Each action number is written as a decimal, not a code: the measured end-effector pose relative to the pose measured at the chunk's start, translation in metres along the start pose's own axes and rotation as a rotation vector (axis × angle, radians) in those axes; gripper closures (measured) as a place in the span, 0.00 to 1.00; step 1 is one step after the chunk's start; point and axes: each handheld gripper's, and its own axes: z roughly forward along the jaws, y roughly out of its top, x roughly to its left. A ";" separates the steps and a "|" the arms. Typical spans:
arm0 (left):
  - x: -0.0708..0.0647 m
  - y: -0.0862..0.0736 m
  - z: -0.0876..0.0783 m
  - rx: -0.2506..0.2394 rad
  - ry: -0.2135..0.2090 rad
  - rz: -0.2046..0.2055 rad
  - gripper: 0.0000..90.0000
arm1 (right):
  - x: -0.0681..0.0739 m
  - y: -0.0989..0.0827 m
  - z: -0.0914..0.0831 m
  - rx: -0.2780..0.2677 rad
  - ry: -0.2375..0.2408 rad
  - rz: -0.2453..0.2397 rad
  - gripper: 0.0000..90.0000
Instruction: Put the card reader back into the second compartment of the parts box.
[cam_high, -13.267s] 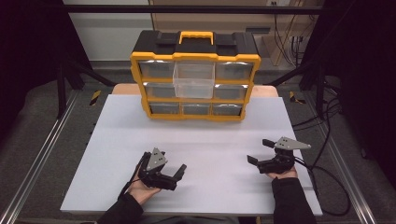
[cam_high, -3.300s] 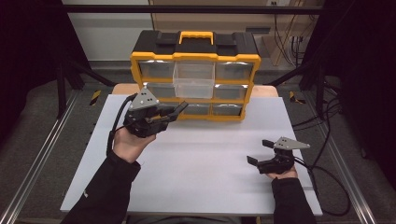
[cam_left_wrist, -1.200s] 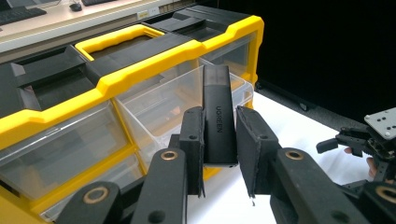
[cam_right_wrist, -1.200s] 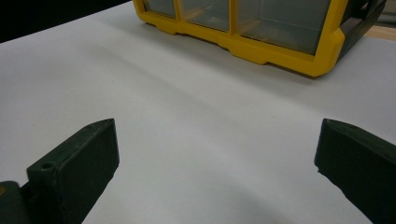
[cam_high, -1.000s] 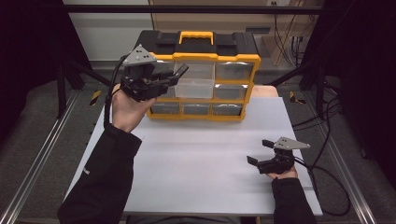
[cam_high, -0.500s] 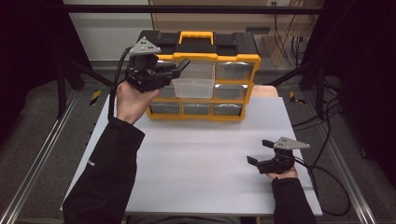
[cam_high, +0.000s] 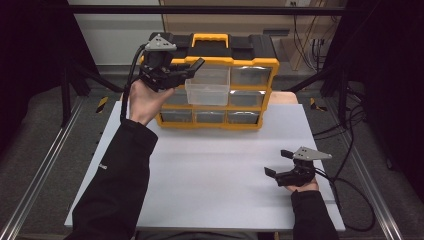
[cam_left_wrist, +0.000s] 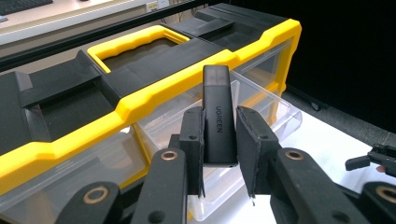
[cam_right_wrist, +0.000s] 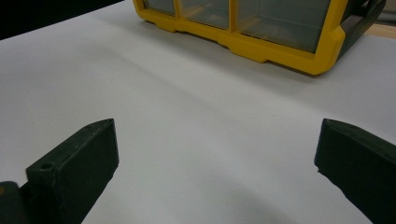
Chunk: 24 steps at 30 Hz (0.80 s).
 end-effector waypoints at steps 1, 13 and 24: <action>0.000 0.000 0.000 0.000 0.000 0.000 0.80 | 0.000 0.000 0.000 0.000 0.000 0.000 0.00; 0.006 0.001 0.013 0.023 0.012 0.009 0.80 | 0.000 0.000 0.000 0.000 0.002 0.001 0.00; 0.010 -0.005 0.026 0.057 0.003 0.009 0.80 | 0.000 0.000 0.000 0.000 0.001 0.001 0.00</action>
